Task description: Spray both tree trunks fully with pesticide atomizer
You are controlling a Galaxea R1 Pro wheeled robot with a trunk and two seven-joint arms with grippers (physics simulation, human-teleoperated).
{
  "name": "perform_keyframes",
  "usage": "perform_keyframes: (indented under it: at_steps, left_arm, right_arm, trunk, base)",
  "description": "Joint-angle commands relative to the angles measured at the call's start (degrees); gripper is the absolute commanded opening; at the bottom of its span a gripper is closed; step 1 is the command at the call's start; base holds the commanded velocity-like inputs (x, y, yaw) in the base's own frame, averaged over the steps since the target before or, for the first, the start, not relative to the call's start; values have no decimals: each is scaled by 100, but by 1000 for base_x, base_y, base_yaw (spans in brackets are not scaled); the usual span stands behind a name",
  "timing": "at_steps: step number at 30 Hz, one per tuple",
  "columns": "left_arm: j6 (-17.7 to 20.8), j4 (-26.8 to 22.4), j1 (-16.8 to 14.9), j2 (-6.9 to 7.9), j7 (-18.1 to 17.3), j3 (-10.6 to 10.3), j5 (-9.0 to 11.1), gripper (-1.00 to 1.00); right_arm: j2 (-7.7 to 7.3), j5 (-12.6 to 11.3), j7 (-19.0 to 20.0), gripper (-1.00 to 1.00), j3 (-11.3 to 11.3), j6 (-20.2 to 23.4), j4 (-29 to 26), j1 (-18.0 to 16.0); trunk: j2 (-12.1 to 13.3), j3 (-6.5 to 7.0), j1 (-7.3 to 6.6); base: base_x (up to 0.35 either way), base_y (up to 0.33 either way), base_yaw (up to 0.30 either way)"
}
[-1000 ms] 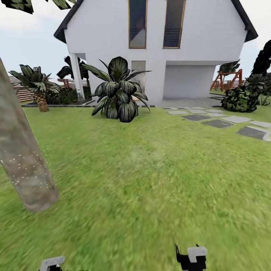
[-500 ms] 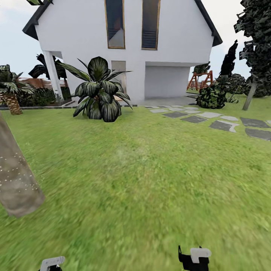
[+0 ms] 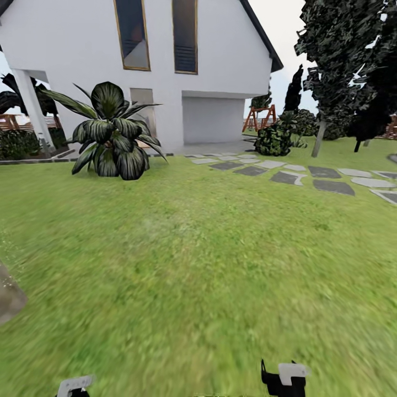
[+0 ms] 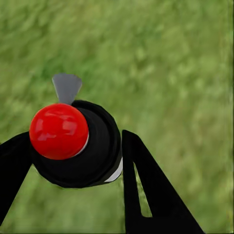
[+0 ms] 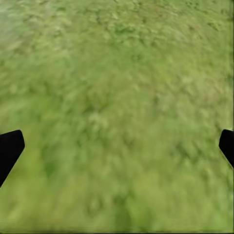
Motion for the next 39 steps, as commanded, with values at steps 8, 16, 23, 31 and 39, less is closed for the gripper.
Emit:
perform_keyframes:
  at_steps: [8, 16, 23, 31, 39]
  left_arm:
    - [1, 6, -1, 10, 19, 1, 15, -100]
    - [1, 0, 0, -5, 48, -16, -15, -100]
    - [1, 0, 1, -18, 52, -26, -17, -100]
    - [1, 0, 3, -18, 52, -26, -17, -100]
    - [1, 0, 1, -13, 52, -23, -17, -100]
  right_arm:
    - [0, 0, 0, 100, -1, 1, 0, 0]
    - [0, 0, 0, 100, -1, -2, 0, 0]
    - [0, 0, 0, 100, -1, -2, 0, 0]
    - [0, 0, 0, 100, -1, -1, 0, 0]
    - [0, 0, 0, 100, -1, -1, 0, 0]
  trunk:
    - [0, 0, 0]
    - [0, 0, 0]
    - [0, 0, 0]
    - [0, 0, 0]
    - [0, 0, 0]
  base:
    - [-7, -160, -297]
    - [0, -44, -297]
    - [0, -250, -298]
    - [0, -271, -298]
    - [0, -272, -298]
